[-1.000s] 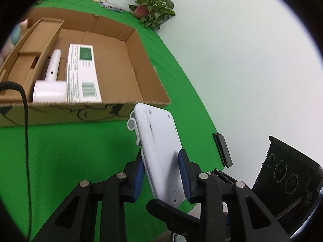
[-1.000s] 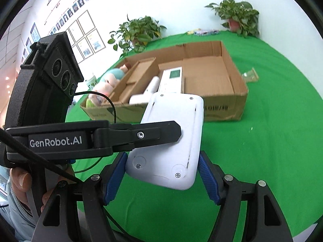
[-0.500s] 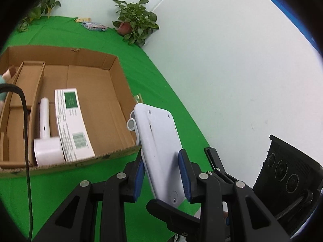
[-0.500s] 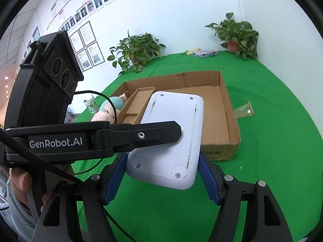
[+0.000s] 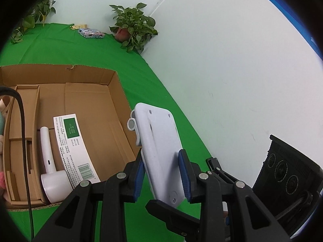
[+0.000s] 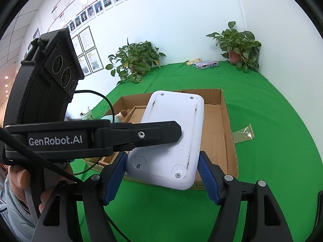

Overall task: Organize objects
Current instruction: 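Lift the white case with the right gripper and carry it into the box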

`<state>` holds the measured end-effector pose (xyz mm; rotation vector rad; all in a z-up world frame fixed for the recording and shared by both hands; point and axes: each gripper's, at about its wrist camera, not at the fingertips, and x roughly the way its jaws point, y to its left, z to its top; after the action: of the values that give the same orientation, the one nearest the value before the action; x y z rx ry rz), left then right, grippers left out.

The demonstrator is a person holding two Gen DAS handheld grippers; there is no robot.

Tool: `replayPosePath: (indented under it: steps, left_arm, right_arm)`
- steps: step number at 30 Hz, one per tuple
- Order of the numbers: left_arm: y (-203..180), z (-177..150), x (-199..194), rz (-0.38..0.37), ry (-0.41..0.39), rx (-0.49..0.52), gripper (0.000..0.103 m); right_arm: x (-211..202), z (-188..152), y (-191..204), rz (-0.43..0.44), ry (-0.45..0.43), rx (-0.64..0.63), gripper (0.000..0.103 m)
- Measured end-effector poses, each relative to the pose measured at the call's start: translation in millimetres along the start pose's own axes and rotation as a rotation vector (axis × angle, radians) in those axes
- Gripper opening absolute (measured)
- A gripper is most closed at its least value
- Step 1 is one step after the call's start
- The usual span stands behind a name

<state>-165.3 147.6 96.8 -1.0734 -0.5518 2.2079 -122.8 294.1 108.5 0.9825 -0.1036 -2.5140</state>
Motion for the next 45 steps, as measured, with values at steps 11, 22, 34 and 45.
replayPosePath:
  steps: [11, 22, 34, 45]
  left_arm:
    - [46, 20, 56, 0.019, 0.087, -0.076, 0.03]
    - [94, 32, 101, 0.043, 0.156, -0.153, 0.03]
    - [120, 26, 131, 0.068, 0.229, -0.215, 0.03]
    - [132, 16, 138, 0.106, 0.277, -0.256, 0.028]
  right_arm:
    - [64, 3, -33, 0.012, 0.098, 0.039, 0.067]
    - [132, 2, -66, 0.037, 0.199, 0.083, 0.067]
    - [176, -11, -87, 0.053, 0.315, 0.143, 0.067]
    - [193, -24, -91, 0.076, 0.404, 0.2, 0.067]
